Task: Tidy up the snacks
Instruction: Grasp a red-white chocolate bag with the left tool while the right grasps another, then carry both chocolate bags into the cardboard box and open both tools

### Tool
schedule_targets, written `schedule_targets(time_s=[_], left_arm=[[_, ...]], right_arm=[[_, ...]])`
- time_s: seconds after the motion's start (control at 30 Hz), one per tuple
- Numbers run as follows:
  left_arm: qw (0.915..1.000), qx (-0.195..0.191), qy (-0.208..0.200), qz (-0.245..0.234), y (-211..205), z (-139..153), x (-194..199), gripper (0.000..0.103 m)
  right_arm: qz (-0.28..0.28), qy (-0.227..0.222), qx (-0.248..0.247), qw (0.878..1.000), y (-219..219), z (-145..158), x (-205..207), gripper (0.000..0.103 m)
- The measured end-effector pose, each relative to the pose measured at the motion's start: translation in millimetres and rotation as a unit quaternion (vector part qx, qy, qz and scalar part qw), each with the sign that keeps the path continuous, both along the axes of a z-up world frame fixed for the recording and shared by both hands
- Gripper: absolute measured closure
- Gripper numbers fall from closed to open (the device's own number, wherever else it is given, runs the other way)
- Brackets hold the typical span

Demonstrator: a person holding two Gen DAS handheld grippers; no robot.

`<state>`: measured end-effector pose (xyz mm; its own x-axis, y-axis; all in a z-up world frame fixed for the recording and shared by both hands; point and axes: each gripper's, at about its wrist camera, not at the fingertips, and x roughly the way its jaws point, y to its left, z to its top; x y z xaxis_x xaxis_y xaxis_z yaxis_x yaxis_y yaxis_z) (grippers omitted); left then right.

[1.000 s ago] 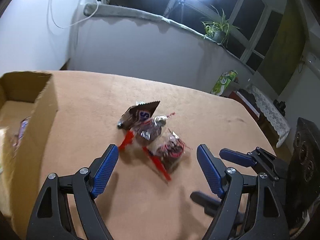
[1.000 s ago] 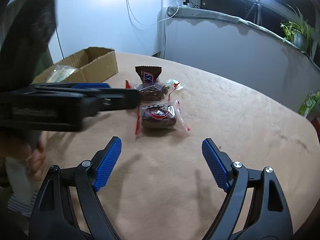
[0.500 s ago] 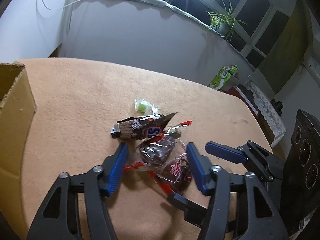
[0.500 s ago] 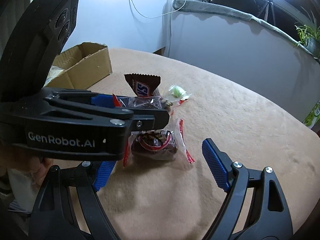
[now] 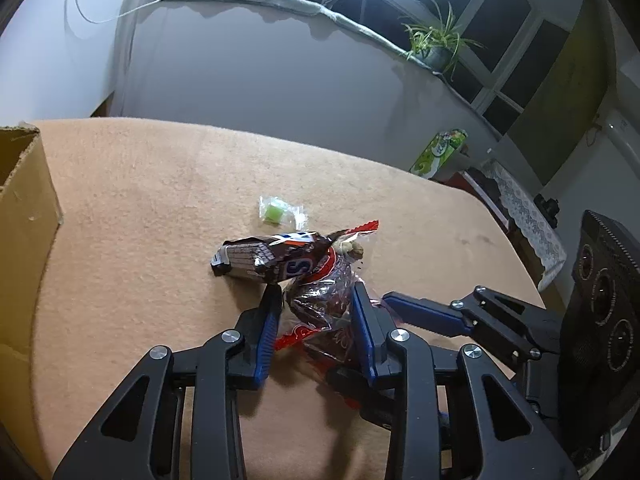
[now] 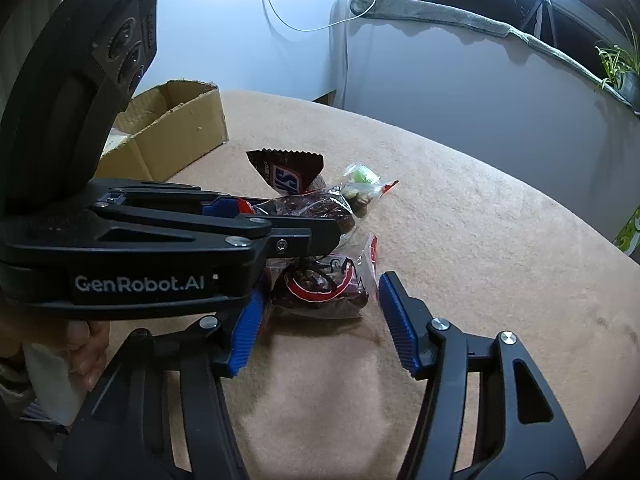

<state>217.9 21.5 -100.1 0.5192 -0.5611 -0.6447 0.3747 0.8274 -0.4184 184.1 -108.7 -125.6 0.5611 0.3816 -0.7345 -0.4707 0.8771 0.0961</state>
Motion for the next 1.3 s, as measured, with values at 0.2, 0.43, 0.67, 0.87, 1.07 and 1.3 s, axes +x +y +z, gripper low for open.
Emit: schedule_targets(time_s=[0.2,0.43,0.67,0.87,1.07,1.3], left_arm=[[0.9997,-0.018,-0.013,-0.009,0,6,-16,0.07],[0.9982,-0.048,-0.024,-0.026,10,13,-50,0.07],[0.9958,-0.069,-0.041,-0.045,16,24,-82,0.07],[0.993,-0.086,-0.057,-0.057,21,35,-98,0.07],[0.9907,-0.096,-0.072,-0.065,27,45,-110,0.07],[0.9891,-0.103,-0.093,-0.051,43,58,-125,0.07]], right_arm=[[-0.001,0.005,-0.012,1.0,0,6,-15,0.046],[-0.028,0.01,-0.042,0.999,-3,21,-52,0.046],[-0.053,0.003,-0.078,0.996,2,40,-84,0.046],[-0.067,-0.012,-0.099,0.993,10,58,-103,0.046],[-0.082,-0.029,-0.107,0.99,14,74,-112,0.046],[-0.084,-0.05,-0.102,0.99,20,91,-117,0.046]])
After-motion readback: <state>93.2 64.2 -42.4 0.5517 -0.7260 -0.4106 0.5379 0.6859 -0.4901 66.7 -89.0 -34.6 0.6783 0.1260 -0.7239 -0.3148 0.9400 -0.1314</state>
